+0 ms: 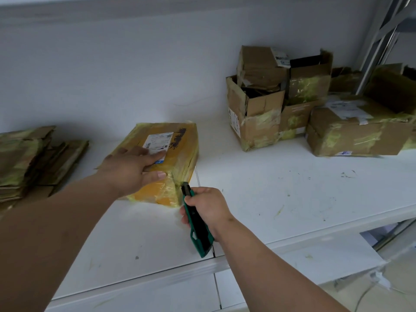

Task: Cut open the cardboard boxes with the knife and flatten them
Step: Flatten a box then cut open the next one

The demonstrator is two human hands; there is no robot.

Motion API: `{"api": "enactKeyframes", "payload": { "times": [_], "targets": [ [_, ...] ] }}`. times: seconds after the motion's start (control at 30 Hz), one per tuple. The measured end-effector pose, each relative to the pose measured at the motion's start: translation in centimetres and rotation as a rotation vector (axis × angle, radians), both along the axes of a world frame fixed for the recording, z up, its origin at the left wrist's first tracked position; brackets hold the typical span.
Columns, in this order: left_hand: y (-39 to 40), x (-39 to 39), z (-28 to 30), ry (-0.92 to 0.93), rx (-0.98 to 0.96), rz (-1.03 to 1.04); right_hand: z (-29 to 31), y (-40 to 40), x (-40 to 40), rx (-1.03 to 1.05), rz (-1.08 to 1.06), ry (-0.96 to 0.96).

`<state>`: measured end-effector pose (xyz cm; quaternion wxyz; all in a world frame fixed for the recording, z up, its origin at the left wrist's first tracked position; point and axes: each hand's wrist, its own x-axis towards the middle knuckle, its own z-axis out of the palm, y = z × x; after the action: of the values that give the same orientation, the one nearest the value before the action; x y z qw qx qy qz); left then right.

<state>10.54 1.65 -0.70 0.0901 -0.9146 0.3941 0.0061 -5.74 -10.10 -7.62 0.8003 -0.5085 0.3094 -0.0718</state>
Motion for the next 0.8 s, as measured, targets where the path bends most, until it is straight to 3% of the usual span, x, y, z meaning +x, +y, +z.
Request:
{"api": "enactKeyframes", "payload": {
  "times": [0.23, 0.63, 0.8],
  "targets": [
    [-0.8, -1.2, -0.6, -0.072, -0.065, 0.008, -0.5, -0.1, -0.6, 0.001, -0.027, -0.016],
    [-1.1, -1.6, -0.4, -0.029, -0.043, 0.055, -0.7, -0.1, -2.7, -0.015, 0.053, -0.045],
    [-1.0, -1.6, -0.6, -0.010, -0.072, 0.079, -0.3, -0.5, -3.8, -0.191, 0.022, -0.052]
  ]
}}
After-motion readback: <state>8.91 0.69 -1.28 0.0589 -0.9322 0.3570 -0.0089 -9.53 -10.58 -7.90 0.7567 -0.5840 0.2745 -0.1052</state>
